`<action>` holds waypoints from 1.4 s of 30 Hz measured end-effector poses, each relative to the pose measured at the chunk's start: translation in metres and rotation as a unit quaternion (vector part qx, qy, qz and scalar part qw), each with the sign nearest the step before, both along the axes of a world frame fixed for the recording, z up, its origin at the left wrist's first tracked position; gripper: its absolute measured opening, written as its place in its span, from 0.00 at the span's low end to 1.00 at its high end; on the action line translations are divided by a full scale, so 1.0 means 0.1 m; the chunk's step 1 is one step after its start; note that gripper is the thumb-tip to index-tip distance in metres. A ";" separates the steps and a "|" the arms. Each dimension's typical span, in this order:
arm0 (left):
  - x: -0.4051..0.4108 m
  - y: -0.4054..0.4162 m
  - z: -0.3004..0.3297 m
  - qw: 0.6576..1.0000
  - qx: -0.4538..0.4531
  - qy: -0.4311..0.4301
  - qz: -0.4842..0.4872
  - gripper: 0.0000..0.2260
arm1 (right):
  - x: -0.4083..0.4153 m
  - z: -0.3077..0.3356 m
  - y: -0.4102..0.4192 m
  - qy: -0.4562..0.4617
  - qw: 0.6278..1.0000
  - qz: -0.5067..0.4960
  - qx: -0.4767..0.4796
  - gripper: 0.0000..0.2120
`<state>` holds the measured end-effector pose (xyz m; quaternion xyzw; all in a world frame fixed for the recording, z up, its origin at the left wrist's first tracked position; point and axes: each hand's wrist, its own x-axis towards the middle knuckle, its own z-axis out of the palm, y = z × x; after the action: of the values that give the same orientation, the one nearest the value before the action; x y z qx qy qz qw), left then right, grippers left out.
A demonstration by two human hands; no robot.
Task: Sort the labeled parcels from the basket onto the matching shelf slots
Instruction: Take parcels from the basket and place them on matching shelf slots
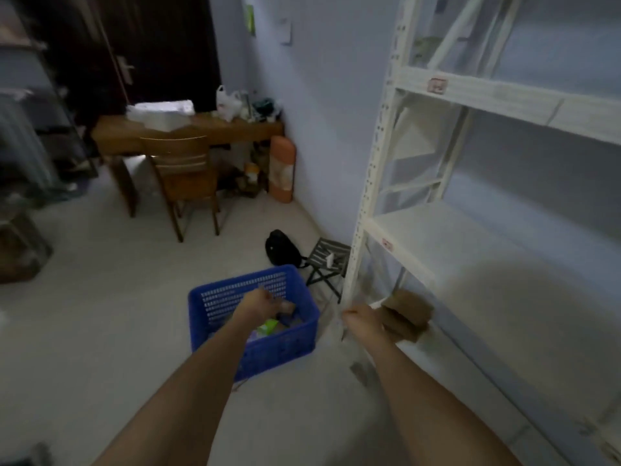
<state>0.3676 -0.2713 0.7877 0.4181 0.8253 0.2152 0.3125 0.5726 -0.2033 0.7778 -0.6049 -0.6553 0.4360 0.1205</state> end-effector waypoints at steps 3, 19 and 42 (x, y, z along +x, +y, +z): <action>-0.62 0.06 -0.06 1.000 -0.006 0.015 0.026 0.07 | -0.64 -0.01 0.29 -0.023 0.997 0.076 0.024 0.14; -2.63 1.40 -0.83 0.976 -0.200 0.088 0.006 0.16 | -3.28 -0.85 2.37 -0.080 0.958 0.275 -0.005 0.15; -5.16 2.75 -3.01 0.969 -0.245 0.005 -0.013 0.17 | -5.56 -3.05 3.42 -0.192 0.939 0.281 -0.036 0.17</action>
<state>-0.1483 0.0034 0.4863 0.3404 0.8489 0.0005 0.4043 0.0169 0.1389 0.4729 -0.4723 -0.7933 0.3505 -0.1571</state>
